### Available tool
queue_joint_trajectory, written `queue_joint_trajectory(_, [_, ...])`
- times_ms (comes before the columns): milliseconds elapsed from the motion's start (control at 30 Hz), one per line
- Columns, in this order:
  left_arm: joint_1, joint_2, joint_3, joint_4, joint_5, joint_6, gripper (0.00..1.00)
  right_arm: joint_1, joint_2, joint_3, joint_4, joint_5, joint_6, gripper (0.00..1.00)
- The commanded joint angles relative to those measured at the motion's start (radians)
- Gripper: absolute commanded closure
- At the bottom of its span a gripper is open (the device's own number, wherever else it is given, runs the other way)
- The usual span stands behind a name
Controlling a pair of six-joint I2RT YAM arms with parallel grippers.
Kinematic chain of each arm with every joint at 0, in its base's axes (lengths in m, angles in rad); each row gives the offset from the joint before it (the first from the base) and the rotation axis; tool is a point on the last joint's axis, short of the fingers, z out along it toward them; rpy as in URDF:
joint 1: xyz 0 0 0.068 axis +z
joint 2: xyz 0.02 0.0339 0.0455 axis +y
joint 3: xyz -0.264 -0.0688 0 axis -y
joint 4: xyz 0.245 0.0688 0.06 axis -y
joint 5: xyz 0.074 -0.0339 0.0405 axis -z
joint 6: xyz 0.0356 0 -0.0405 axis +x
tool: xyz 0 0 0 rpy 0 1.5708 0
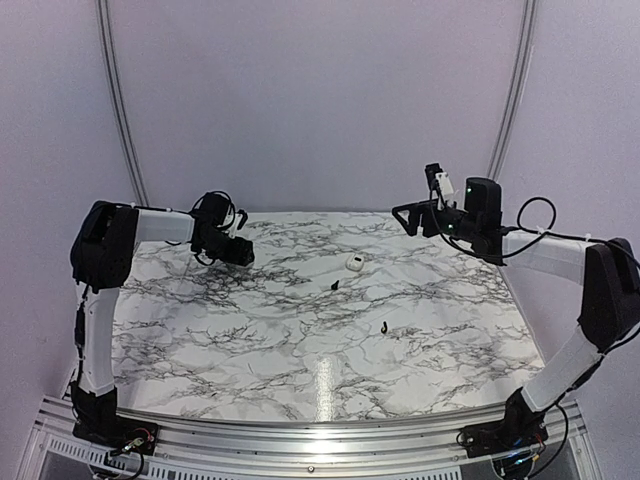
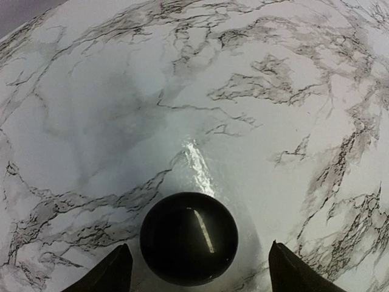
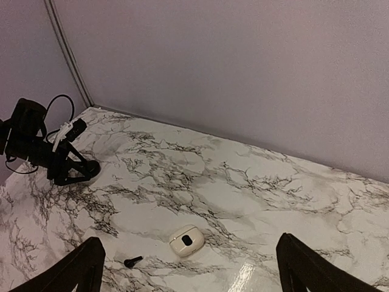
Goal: Insert the wireless bluetooth earbuds into the charging case
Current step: Pick up the charging case from the corner of the board.
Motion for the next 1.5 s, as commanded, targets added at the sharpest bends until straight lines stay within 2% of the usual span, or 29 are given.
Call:
queue_joint_trajectory(0, [0.005,0.045,0.046,-0.049,0.058,0.045,0.23,-0.067,-0.046,-0.039,0.086,-0.059,0.08,0.01])
queue_joint_trajectory(233, [0.005,0.077,0.056,-0.056,0.059,0.043,0.39,-0.084,-0.055,-0.038,0.058,-0.135,0.061,0.01])
queue_joint_trajectory(600, [-0.003,0.072,0.057,-0.054,0.062,0.067,0.51,-0.084,-0.031,-0.045,0.072,-0.22,0.106,0.02])
queue_joint_trajectory(867, [-0.081,-0.076,-0.093,-0.011,0.038,0.146,0.56,-0.061,0.016,-0.058,0.097,-0.308,0.166,0.08])
queue_joint_trajectory(1033, [-0.135,-0.223,-0.251,0.093,0.061,0.151,0.58,0.001,0.041,-0.07,0.082,-0.323,0.181,0.1])
queue_joint_trajectory(1300, [-0.333,-0.54,-0.552,0.364,0.064,0.244,0.59,0.132,0.13,-0.103,0.137,-0.428,0.289,0.2])
queue_joint_trajectory(1467, [-0.455,-0.658,-0.616,0.431,0.027,0.31,0.59,0.216,0.141,-0.115,0.205,-0.494,0.359,0.23])
